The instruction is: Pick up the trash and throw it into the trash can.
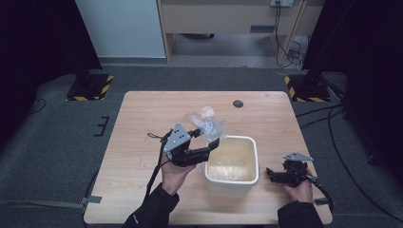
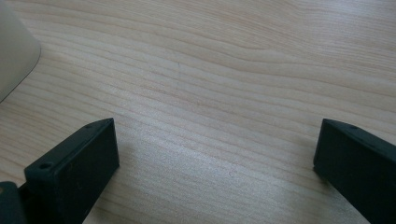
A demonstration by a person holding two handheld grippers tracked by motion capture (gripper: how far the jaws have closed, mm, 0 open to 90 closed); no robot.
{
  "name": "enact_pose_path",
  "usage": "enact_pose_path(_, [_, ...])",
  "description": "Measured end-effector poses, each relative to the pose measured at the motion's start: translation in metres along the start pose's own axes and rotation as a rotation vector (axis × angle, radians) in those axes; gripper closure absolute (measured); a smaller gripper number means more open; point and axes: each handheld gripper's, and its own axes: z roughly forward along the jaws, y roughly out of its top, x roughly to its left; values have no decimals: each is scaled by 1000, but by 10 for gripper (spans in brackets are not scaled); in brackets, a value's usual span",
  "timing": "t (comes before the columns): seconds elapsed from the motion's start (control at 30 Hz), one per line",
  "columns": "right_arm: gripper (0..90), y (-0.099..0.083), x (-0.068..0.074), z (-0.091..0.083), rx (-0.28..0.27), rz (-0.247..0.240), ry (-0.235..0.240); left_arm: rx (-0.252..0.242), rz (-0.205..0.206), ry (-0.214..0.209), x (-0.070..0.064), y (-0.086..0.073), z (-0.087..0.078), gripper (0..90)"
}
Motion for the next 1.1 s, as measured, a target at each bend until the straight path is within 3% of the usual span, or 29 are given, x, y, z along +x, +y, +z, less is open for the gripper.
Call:
enact_pose_path(0.37, [3,0,0,0,0,0,1,48,20,-27,-13,-9,25,360])
enact_pose_path(0.53, [3,0,0,0,0,0,0,88,41,-41,-17,-17,31,359])
enact_pose_path(0.73, [3,0,0,0,0,0,0,136,38,-57,-17,-28,39,350])
enact_pose_path(0.87, [3,0,0,0,0,-1,0,175,24,-71,-14,-34,44,299])
enact_pose_path(0.9, [3,0,0,0,0,0,1,188,21,-73,-13,-36,45,248])
enact_pose_path(1.1, [3,0,0,0,0,0,0,171,25,-64,-12,-34,42,174])
